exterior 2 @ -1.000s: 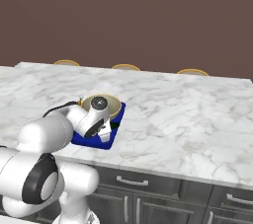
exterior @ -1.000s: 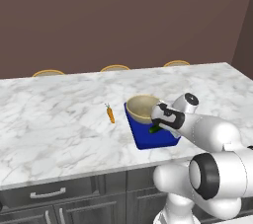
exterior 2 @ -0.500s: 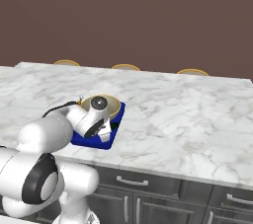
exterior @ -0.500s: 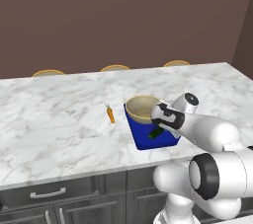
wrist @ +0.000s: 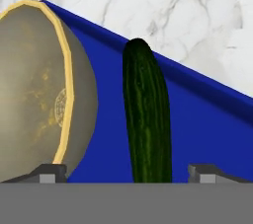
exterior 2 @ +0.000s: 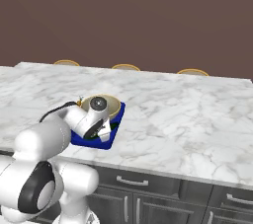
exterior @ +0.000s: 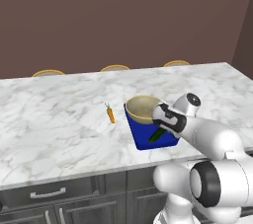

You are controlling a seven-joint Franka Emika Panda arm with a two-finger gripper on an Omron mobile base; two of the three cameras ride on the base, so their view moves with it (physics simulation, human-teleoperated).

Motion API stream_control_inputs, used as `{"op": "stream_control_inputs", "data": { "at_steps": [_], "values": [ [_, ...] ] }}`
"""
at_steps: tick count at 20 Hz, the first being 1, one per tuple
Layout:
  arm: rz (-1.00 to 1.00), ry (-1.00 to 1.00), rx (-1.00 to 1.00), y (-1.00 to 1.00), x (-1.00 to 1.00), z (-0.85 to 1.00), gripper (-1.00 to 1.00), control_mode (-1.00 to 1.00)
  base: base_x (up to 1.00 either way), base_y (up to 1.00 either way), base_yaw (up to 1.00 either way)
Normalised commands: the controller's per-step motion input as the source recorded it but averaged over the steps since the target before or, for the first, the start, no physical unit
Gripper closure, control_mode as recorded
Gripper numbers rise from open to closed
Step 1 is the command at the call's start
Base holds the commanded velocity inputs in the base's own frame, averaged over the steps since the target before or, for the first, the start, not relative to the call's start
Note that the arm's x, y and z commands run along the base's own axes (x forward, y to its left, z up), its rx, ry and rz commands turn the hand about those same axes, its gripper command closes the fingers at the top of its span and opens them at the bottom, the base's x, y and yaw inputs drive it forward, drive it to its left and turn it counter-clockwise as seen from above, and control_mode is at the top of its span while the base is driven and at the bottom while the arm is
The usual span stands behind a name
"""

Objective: Place the two vegetables and bowl onto the tray for setting up a vegetable dip station.

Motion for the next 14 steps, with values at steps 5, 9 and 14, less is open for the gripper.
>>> {"op": "stream_control_inputs", "data": {
  "at_steps": [5, 9, 14],
  "values": [
    [0.00, -0.03, 0.00, 0.00, -0.17, 0.57, -1.00, -1.00, 0.00, 0.00, 0.00],
    [0.00, -0.03, 0.00, 0.00, -0.16, 0.79, -1.00, -1.00, 0.00, 0.00, 0.00],
    [0.00, -0.01, 0.00, 0.15, -0.22, 0.69, -1.00, -1.00, 0.00, 0.00, 0.00]
  ]
}}
